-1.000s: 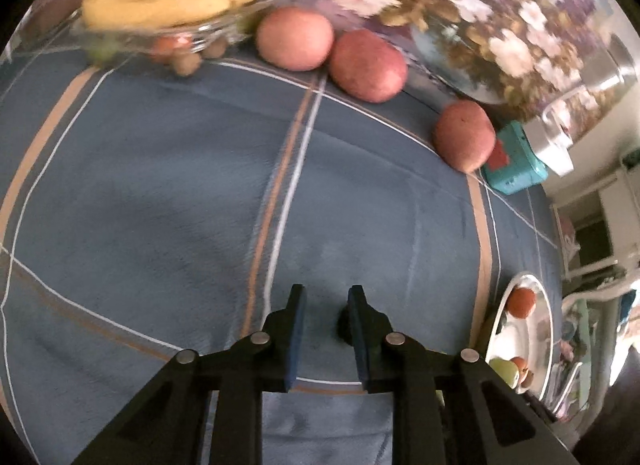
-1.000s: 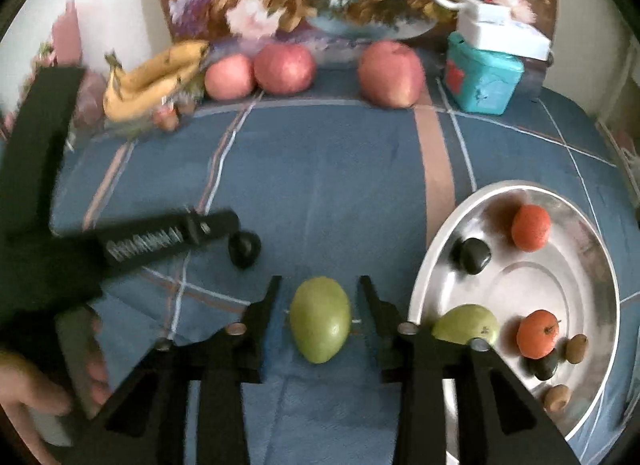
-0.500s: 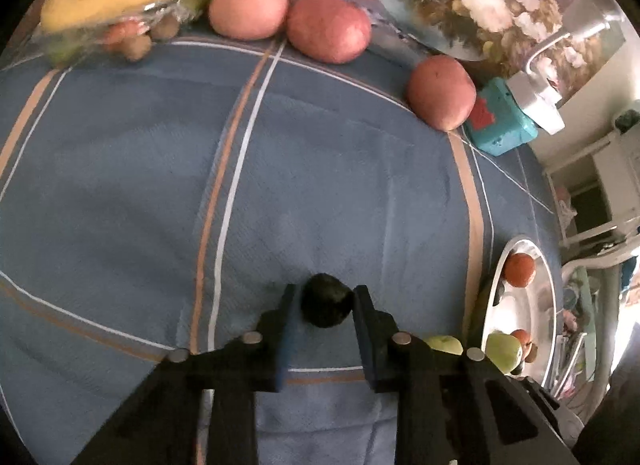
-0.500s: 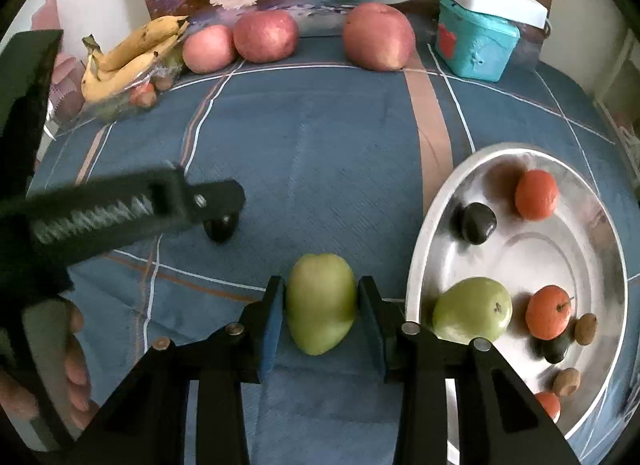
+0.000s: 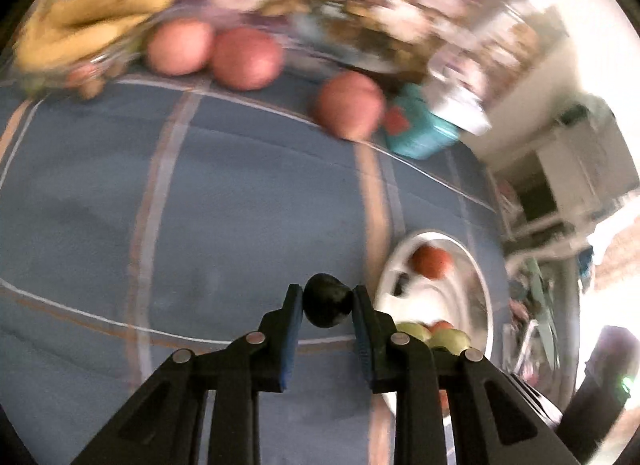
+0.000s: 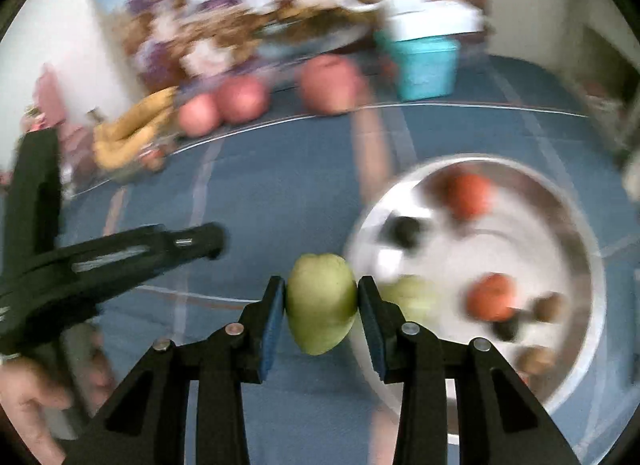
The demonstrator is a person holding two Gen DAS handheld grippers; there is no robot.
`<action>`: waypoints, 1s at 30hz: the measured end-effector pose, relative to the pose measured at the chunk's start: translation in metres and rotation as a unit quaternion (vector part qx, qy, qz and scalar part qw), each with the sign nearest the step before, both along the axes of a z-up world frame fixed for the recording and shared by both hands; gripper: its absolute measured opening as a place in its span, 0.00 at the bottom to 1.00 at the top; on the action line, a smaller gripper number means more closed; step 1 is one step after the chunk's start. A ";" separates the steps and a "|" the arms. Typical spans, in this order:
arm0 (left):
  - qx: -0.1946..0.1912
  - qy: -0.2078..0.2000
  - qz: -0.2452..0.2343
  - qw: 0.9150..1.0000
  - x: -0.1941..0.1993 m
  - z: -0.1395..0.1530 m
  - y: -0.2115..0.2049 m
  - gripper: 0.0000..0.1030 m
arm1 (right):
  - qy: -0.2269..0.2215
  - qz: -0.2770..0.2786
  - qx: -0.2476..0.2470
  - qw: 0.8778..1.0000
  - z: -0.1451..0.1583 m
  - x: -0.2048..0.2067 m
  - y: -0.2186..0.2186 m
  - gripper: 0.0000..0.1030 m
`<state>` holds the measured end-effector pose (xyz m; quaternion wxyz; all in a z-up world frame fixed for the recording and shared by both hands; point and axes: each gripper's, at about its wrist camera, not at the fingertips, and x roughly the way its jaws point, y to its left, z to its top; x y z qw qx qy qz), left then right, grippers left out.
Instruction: Organize fruits
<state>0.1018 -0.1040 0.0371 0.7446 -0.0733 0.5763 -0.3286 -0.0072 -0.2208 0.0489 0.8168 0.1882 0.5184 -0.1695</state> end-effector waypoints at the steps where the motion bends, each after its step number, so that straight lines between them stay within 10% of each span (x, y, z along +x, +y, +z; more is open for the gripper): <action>1: -0.003 -0.002 -0.015 1.000 -0.006 0.002 -0.010 0.26 | 0.007 -0.014 -0.004 1.000 0.000 -0.006 -0.007 0.38; 12: 0.030 0.060 -0.115 0.991 -0.057 -0.030 -0.080 0.29 | 0.060 -0.074 0.022 0.995 -0.024 -0.054 -0.048 0.38; 15: 0.033 0.064 -0.113 0.991 -0.061 -0.030 -0.078 0.53 | 0.061 -0.076 0.027 0.995 -0.027 -0.060 -0.049 0.38; 21: 0.048 0.035 -0.090 0.994 -0.069 -0.020 -0.053 0.58 | 0.046 -0.069 0.028 0.996 -0.020 -0.067 -0.041 0.39; 24: 0.072 0.012 -0.055 0.996 -0.073 -0.020 -0.033 0.79 | 0.040 -0.062 0.020 0.997 -0.017 -0.070 -0.032 0.40; 30: 0.112 -0.038 0.017 0.993 -0.080 -0.013 0.010 1.00 | 0.011 -0.046 -0.012 0.999 -0.010 -0.078 -0.008 0.78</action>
